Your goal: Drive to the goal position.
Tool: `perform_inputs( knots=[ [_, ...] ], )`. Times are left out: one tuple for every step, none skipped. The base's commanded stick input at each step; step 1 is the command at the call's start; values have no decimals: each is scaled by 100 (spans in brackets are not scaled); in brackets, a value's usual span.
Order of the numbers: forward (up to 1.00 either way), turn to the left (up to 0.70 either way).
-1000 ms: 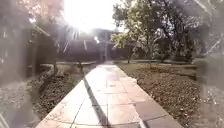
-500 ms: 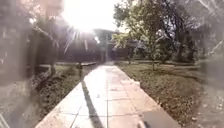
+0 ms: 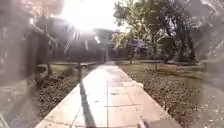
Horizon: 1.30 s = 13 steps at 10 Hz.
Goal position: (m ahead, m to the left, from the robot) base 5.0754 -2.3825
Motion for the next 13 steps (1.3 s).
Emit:
perform_inputs(
  knots=[
    [50,0],
    [50,0],
    [50,0],
    [50,0],
    [50,0],
    [50,0],
    [50,0],
    [50,0],
    [50,0],
    [50,0],
    [50,0],
    [50,0],
    [50,0]
  ],
)
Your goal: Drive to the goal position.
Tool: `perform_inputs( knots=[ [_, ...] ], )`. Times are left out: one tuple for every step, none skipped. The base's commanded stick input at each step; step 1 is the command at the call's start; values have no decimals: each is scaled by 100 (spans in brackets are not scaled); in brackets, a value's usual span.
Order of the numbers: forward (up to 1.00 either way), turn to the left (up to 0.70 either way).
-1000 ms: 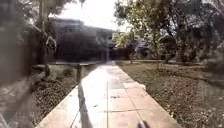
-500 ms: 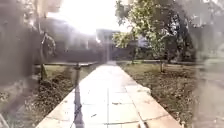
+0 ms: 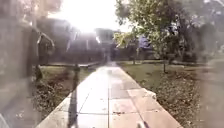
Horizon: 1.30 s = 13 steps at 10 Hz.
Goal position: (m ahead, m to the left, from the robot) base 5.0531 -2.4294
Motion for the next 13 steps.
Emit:
perform_inputs(
  knots=[
    [50,0],
    [50,0],
    [50,0],
    [50,0],
    [50,0],
    [50,0],
    [50,0],
    [50,0],
    [50,0],
    [50,0],
    [50,0],
    [50,0],
    [50,0]
  ],
)
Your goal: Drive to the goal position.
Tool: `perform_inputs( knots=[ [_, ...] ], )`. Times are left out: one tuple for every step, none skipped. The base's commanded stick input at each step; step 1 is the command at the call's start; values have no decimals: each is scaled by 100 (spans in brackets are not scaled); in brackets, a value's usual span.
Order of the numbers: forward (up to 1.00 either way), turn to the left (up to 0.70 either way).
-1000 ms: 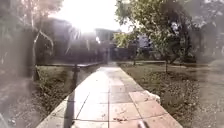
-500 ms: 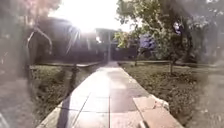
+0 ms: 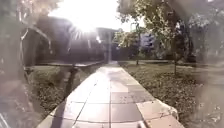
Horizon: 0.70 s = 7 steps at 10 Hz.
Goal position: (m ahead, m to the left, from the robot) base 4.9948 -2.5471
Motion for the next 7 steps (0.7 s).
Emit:
perform_inputs(
  knots=[
    [50,0],
    [18,0],
    [2,0],
    [0,0],
    [0,0],
    [6,0],
    [48,0]
  ],
)
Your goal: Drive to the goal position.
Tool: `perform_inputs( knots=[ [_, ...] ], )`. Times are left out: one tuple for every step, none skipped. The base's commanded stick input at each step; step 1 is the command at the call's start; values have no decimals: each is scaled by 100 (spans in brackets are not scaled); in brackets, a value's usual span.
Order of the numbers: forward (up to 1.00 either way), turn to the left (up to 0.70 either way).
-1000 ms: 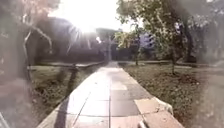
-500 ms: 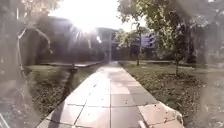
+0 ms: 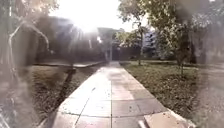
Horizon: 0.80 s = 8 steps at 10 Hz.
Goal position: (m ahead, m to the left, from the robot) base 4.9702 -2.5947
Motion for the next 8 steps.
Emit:
perform_inputs(
  knots=[
    [50,0],
    [50,0],
    [50,0],
    [50,0],
    [50,0],
    [50,0],
    [50,0],
    [50,0]
  ],
)
